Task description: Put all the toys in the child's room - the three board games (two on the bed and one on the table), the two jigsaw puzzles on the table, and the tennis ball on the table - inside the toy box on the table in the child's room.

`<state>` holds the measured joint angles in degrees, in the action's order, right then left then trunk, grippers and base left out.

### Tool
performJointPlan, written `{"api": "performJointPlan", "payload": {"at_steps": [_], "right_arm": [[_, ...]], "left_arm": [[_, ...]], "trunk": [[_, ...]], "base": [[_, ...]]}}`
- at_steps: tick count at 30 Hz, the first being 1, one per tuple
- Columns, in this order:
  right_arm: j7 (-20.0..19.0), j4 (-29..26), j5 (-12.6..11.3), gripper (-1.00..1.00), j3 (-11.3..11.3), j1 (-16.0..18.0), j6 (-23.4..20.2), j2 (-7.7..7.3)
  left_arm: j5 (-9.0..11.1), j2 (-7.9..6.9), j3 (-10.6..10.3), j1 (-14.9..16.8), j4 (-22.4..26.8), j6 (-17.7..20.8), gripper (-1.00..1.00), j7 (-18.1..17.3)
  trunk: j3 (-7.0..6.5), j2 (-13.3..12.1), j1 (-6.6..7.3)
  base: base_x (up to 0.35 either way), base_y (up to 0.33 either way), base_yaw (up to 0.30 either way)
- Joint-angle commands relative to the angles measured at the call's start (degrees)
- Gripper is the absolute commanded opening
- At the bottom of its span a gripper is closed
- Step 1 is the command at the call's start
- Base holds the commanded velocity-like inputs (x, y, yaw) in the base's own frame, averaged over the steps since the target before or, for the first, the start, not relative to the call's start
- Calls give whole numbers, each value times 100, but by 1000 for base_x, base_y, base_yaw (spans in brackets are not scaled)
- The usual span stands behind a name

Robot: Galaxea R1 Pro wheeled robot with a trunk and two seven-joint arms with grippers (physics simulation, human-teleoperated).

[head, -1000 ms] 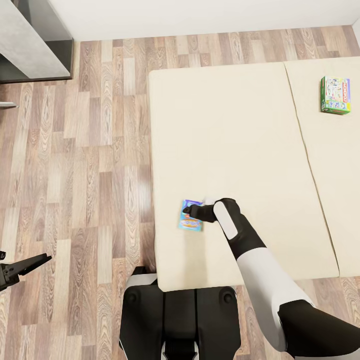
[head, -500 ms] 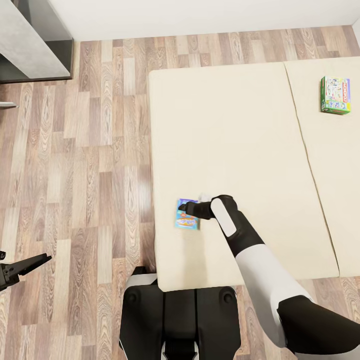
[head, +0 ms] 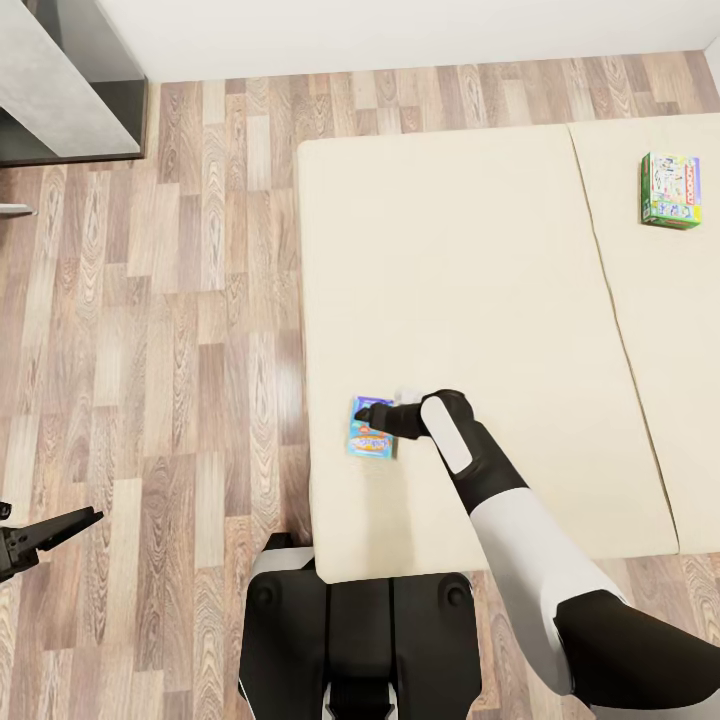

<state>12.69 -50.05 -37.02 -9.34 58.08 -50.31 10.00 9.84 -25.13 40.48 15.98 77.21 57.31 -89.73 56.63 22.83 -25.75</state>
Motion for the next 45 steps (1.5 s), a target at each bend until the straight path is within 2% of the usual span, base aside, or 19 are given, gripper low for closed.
{"api": "performJointPlan", "payload": {"at_steps": [1,26,37,45], "right_arm": [[53,9,-58,100,-6,2,-10,0],[19,210,-51,100,-31,2,184,0],[-293,215,-52,100,-82,2,188,0],[-362,203,-58,100,-91,9,189,0]], "left_arm": [[-9,-1,2,1,2,61,100,-27],[-9,-1,4,1,-1,61,100,-27],[-9,-1,4,1,1,61,100,-27],[-9,-1,4,1,1,61,100,-27]], "trunk": [[6,9,-4],[6,9,-4],[6,9,-4],[6,9,-4]], "base": [[0,0,0],[0,0,0],[0,0,0],[0,0,0]]}}
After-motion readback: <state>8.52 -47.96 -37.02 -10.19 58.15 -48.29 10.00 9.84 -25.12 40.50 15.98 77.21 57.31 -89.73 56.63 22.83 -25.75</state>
